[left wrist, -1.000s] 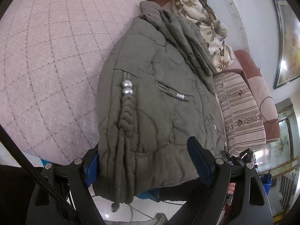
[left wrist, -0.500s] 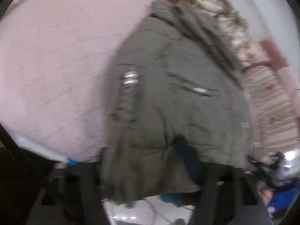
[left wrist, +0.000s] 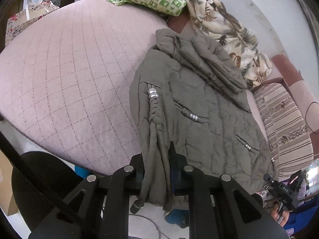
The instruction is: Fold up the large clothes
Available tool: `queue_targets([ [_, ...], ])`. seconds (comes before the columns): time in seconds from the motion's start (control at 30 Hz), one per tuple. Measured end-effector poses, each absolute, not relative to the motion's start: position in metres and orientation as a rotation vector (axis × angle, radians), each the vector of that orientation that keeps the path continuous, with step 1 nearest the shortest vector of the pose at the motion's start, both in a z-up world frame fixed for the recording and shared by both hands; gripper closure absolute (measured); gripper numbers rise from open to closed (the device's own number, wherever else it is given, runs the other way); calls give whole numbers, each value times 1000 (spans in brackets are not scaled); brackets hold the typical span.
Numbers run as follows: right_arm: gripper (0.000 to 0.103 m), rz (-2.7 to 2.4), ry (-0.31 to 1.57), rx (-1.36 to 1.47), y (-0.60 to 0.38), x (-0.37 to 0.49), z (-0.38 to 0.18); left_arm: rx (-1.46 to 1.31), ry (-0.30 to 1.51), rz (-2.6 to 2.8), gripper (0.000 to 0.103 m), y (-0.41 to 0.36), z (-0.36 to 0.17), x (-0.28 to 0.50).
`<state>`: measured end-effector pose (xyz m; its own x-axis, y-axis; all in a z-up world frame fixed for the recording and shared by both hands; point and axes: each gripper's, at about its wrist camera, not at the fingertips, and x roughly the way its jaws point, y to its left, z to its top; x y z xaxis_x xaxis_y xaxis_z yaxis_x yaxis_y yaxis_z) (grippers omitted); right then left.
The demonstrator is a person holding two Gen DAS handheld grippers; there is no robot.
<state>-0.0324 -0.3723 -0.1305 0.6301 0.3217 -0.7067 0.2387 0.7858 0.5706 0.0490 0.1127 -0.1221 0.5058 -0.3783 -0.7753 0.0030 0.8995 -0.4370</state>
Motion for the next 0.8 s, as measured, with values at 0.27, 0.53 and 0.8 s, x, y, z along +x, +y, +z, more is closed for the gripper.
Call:
queue_targets([
  [0.27,88,89,909,705,-375,-54,-124,-412,1043,-234,88,114,-125,35],
  [0.53,88,110,913,726,-376,-66,-114,-385,1042,-243,88,111,-111,29],
  [0.8,88,138,866,681,-376,-53,-77,-385,991,-269,88,115,-82,40],
])
